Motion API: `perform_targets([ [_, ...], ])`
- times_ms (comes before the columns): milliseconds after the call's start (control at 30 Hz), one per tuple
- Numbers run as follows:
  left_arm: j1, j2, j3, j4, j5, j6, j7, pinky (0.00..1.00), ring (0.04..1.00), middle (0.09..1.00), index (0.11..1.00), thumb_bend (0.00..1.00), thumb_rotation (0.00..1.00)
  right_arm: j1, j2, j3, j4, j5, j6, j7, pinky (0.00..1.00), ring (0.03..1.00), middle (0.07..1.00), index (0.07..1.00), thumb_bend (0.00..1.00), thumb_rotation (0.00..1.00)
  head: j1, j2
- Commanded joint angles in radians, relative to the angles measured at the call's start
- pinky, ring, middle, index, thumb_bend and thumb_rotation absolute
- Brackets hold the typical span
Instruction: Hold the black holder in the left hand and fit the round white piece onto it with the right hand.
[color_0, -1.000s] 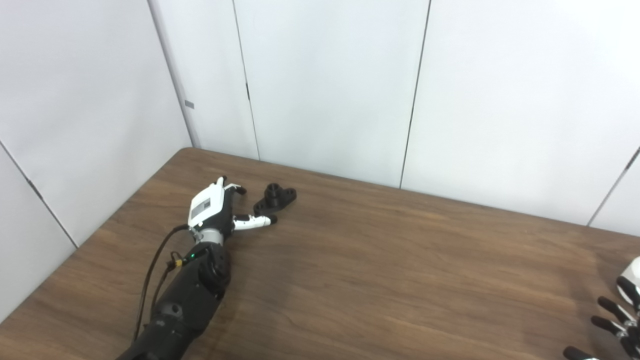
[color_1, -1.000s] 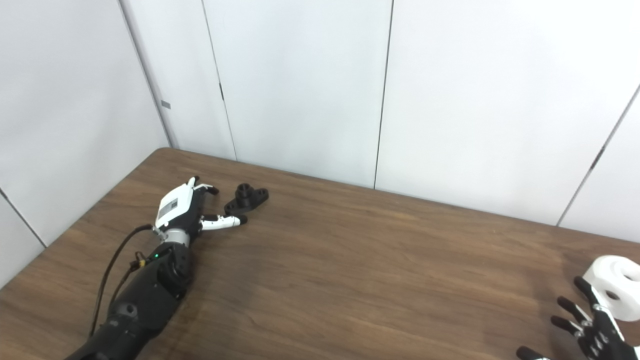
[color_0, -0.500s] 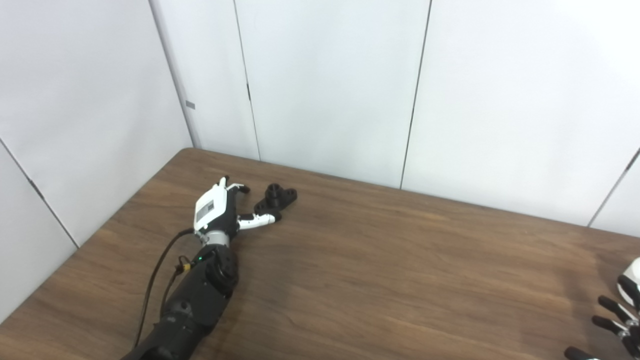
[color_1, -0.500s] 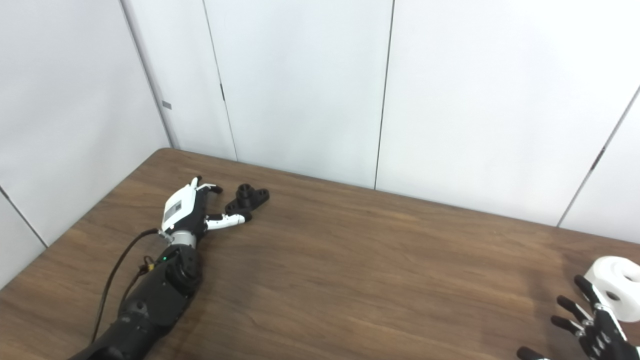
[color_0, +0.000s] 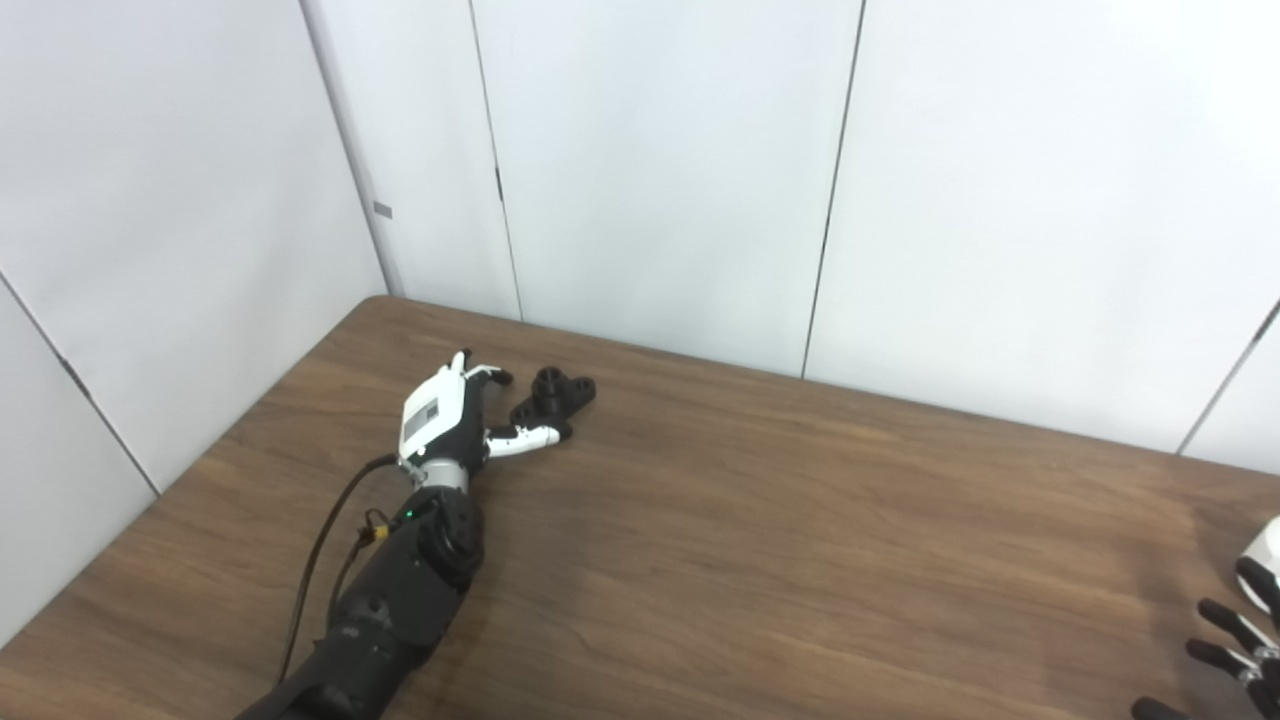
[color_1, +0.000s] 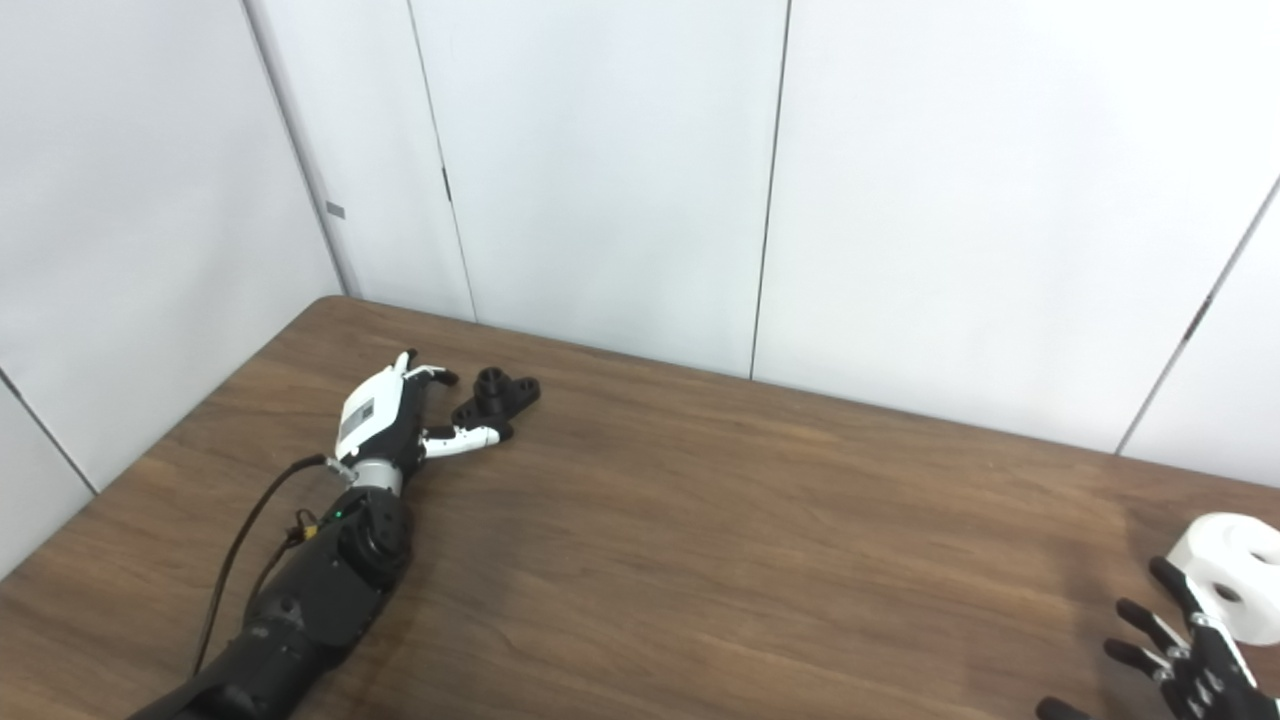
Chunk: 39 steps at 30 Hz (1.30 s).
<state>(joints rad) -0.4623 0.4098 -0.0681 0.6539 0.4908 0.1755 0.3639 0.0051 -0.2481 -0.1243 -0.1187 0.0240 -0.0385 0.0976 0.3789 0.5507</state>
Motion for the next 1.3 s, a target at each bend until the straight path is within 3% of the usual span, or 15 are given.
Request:
perform_targets([
  [0,-0.009,-0.016,-0.026,0.017,-0.002,-0.013,-0.027,1.00,1.000,1.000,0.724,0.97,0.26,-0.018,-0.013,-0.014,-0.040,0.001,-0.016,-0.010,0.75,0.859,0.977,0.913,0.70,0.03,-0.001,0.002],
  [433,-0.006,-0.020,-0.036,0.030,-0.013,-0.041,-0.025,0.99,1.000,1.000,0.707,0.97,0.25,-0.015,-0.012,-0.016,-0.054,-0.003,0.000,-0.009,0.76,0.872,0.985,0.917,0.70,0.04,-0.003,0.008],
  [800,-0.007,-0.018,-0.051,0.034,-0.028,-0.058,-0.047,0.98,1.000,1.000,0.672,0.95,0.17,-0.016,-0.014,-0.017,-0.054,0.009,-0.006,-0.001,0.77,0.875,0.985,0.919,0.70,0.03,-0.004,0.013],
  [967,-0.004,-0.017,-0.050,0.030,-0.055,-0.076,-0.072,1.00,1.000,1.000,0.630,0.90,0.07,-0.016,-0.014,-0.017,-0.055,0.006,-0.004,-0.003,0.76,0.869,0.984,0.918,0.70,0.04,-0.005,0.016],
  [1000,-0.003,-0.017,-0.049,0.029,-0.065,-0.082,-0.081,1.00,1.000,0.998,0.607,0.88,0.04,-0.016,-0.014,-0.017,-0.057,0.007,-0.002,-0.002,0.76,0.869,0.984,0.918,0.70,0.04,-0.006,0.016],
  [1033,-0.003,-0.016,-0.052,0.028,-0.071,-0.085,-0.090,1.00,1.000,0.996,0.550,0.71,0.05,-0.016,-0.014,-0.017,-0.058,0.009,0.001,-0.002,0.76,0.871,0.986,0.919,0.70,0.04,-0.007,0.017],
  [1067,-0.003,-0.013,-0.058,0.030,-0.071,-0.085,-0.098,1.00,1.000,0.991,0.514,0.60,0.05,-0.016,-0.014,-0.017,-0.059,0.009,0.002,-0.002,0.76,0.871,0.987,0.920,0.70,0.04,-0.007,0.017],
  [1133,-0.004,-0.007,-0.073,0.036,-0.066,-0.087,-0.109,1.00,1.000,0.980,0.495,0.54,0.05,-0.016,-0.014,-0.017,-0.061,0.006,0.004,-0.003,0.76,0.870,0.987,0.919,0.70,0.04,-0.005,0.020],
  [1267,-0.004,0.000,-0.091,0.046,-0.070,-0.100,-0.124,1.00,1.000,0.961,0.487,0.53,0.06,-0.017,-0.014,-0.018,-0.057,0.009,-0.002,-0.003,0.76,0.868,0.988,0.920,0.70,0.05,-0.007,0.019],
])
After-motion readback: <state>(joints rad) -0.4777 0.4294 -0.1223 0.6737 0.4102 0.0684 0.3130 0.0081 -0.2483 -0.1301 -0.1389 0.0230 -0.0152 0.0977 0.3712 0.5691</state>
